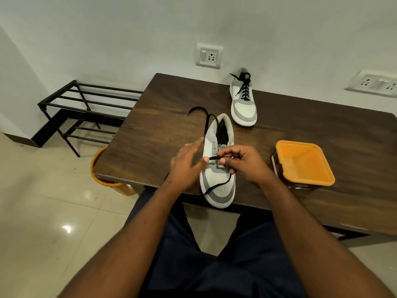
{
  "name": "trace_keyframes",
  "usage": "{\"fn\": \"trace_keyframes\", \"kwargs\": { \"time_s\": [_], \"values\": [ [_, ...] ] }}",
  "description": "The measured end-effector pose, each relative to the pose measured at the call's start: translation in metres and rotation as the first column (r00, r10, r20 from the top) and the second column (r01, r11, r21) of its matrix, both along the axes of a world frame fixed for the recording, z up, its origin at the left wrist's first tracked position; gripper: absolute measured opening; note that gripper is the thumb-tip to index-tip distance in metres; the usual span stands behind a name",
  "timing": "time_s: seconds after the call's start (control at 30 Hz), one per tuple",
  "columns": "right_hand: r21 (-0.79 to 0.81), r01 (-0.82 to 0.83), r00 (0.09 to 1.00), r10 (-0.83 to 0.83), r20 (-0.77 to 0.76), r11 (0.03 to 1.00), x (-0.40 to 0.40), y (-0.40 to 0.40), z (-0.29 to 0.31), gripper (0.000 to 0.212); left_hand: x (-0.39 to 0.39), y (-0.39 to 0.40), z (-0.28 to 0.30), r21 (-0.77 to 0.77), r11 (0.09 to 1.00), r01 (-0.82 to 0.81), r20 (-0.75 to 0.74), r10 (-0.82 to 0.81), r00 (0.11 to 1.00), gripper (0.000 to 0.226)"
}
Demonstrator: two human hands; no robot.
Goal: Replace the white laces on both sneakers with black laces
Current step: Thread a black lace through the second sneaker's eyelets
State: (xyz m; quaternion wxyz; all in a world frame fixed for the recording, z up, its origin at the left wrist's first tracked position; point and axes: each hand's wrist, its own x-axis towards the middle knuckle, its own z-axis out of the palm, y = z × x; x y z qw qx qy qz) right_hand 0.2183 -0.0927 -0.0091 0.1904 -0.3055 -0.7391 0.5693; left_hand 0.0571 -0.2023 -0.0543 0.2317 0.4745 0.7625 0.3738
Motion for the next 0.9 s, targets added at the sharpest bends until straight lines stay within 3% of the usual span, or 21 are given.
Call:
{"fn": "trace_keyframes", "kwargs": {
  "time_s": [0.07,0.1,0.13,0.23,0.3,0.37,0.43,0.5,0.57,0.63,0.73,0.9],
  "values": [
    [-0.005,0.01,1.0,-0.01,0.009,1.0,-0.004,-0.002,-0.001,0.014,0.014,0.006,0.0,0.111,0.992,0.066,0.285,-0.095,0.954,0.031],
    [-0.016,0.019,1.0,-0.019,0.021,1.0,-0.004,-0.002,-0.001,0.014,0.017,0.008,0.001,0.143,0.988,0.058,0.348,-0.105,0.932,0.013],
    [-0.028,0.028,0.999,-0.027,0.039,0.999,-0.001,0.0,-0.002,0.013,0.016,0.008,0.003,0.155,0.988,0.021,0.388,-0.081,0.918,0.011],
    [-0.043,0.069,0.994,-0.065,0.086,0.997,0.018,0.011,-0.008,0.01,0.0,-0.001,-0.005,0.134,0.964,-0.229,0.402,0.159,0.902,0.025],
    [-0.026,0.126,0.987,-0.123,0.106,0.992,0.034,0.019,-0.013,0.011,-0.018,-0.007,-0.016,0.105,0.904,-0.415,0.351,0.356,0.866,0.021],
    [-0.013,0.171,0.977,-0.168,0.132,0.985,0.041,0.023,-0.017,0.014,-0.03,-0.011,-0.022,0.019,0.873,-0.488,0.258,0.468,0.845,0.014],
    [-0.027,0.183,0.974,-0.177,0.138,0.983,0.038,0.021,-0.017,0.014,-0.029,-0.012,-0.02,-0.033,0.893,-0.45,0.081,0.451,0.889,0.01],
    [-0.073,0.145,0.983,-0.135,0.128,0.987,0.027,0.014,-0.015,0.017,-0.015,-0.007,-0.013,0.037,0.964,-0.264,-0.083,0.266,0.96,0.041],
    [-0.11,0.106,0.99,-0.094,0.109,0.988,0.013,0.006,-0.012,0.018,0.01,0.003,0.001,0.121,0.992,-0.032,-0.014,0.034,0.999,0.05],
    [-0.111,0.11,0.991,-0.101,0.083,0.988,0.004,0.002,-0.009,0.014,0.027,0.009,0.006,0.122,0.989,0.086,0.135,-0.103,0.985,0.041],
    [-0.094,0.141,0.989,-0.136,0.057,0.986,0.003,0.002,-0.01,0.006,0.027,0.007,0.002,0.168,0.985,0.04,0.369,-0.101,0.924,0.012],
    [-0.223,0.138,0.99,-0.134,0.033,0.965,0.015,0.009,-0.021,0.017,0.006,-0.002,-0.02,0.049,0.984,-0.173,0.335,0.147,0.931,0.012]
  ]
}}
